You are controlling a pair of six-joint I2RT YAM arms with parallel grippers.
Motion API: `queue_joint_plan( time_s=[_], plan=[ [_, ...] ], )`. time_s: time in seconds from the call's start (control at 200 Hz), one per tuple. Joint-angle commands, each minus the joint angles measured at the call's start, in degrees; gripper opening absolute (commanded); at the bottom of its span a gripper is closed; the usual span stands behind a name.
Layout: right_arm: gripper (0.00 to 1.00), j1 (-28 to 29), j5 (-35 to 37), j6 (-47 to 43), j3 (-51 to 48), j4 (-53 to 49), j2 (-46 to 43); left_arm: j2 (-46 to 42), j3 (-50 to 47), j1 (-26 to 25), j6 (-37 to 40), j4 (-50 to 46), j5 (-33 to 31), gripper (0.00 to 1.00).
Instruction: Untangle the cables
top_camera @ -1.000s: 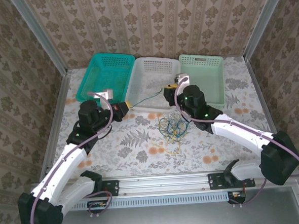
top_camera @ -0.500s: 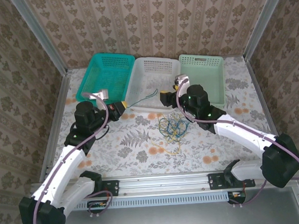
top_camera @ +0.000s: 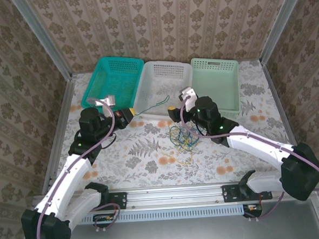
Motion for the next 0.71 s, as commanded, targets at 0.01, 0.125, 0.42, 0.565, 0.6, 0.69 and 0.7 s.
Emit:
queue_joint_plan(
  time_s=[0.01,0.125,0.42,0.565,0.6,0.69,0.7],
  plan=[
    [0.81,1.1,2.4,-2.4,4.7,2.1,3.1,-0.2,1.1,-0.4,-0.9,0.0,1.4,0.00],
    [0.81,1.5,3.5,-2.3,7.0,3.3,5.5,-0.1,1.1,-0.7,-0.7,-0.5,1.9,0.00],
    [0.78,1.8,4.9,-4.9,11.1,3.0,8.6,0.1,0.8,-0.9,0.8,-2.2,2.7,0.00],
    [0.65,1.8,3.9,-5.7,11.9,2.5,8.6,0.2,0.6,-0.7,1.3,-2.7,2.6,0.00],
    [0.60,1.8,3.8,-5.7,11.8,2.6,8.5,0.2,0.6,-0.6,1.4,-2.8,2.6,0.00],
    [0.41,1.8,3.4,-5.7,11.7,2.5,8.4,0.1,0.3,-0.2,1.5,-2.9,2.9,0.00],
    [0.40,1.8,3.4,-5.7,11.7,2.4,8.3,0.0,0.3,-0.2,1.6,-2.9,2.9,0.00]
  ],
)
